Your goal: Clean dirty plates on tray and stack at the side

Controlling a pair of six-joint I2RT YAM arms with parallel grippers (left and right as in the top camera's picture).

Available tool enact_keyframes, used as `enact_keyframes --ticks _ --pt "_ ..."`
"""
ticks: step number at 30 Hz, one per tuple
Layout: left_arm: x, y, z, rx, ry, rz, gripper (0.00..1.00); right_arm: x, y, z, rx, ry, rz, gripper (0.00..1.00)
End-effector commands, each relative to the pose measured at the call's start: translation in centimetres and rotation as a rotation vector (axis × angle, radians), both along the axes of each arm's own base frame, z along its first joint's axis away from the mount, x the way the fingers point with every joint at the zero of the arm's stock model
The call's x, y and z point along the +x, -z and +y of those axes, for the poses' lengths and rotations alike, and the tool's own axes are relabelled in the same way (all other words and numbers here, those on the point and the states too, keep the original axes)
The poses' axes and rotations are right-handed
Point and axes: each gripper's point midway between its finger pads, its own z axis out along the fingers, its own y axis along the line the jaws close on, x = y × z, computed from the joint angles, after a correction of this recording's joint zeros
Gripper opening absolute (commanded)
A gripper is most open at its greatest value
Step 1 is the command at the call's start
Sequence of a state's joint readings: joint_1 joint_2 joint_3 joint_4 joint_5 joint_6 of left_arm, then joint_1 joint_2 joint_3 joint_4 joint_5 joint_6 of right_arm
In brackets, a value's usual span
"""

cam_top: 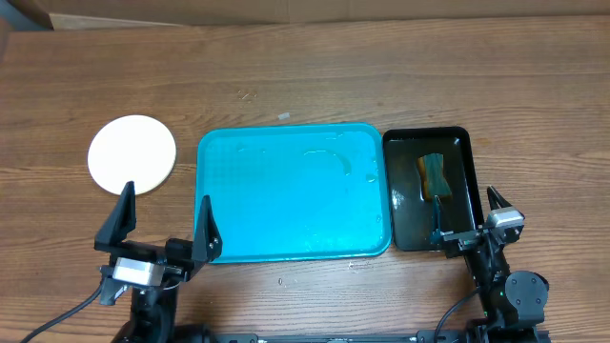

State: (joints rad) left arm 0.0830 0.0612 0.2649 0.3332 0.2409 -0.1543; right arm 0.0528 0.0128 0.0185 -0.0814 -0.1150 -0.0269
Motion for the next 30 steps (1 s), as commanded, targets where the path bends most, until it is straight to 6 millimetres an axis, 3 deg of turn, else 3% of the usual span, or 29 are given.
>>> enact_keyframes --ticks 1,16,21,28,30 --pt "0.4 1.6 1.1 -0.061 -0.050 0.006 1.00 0.0 0.2 -0.2 -0.003 0.013 -0.005 1.00" --pt "3.7 10.0 2.0 -0.157 -0.067 0.179 1.00 0.0 0.2 -0.2 -0.003 0.013 -0.005 1.00" --pt "4.7 13.3 2.2 -0.160 -0.092 0.318 1.00 0.0 0.2 -0.2 -0.004 0.013 -0.005 1.00" --pt "5.2 20.7 3.3 -0.136 -0.182 0.615 1.00 0.0 0.2 -0.2 -0.004 0.013 -0.005 1.00" --pt "5.2 20.5 3.2 -0.049 -0.196 0.602 1.00 0.0 0.2 -0.2 -0.003 0.013 -0.005 1.00"
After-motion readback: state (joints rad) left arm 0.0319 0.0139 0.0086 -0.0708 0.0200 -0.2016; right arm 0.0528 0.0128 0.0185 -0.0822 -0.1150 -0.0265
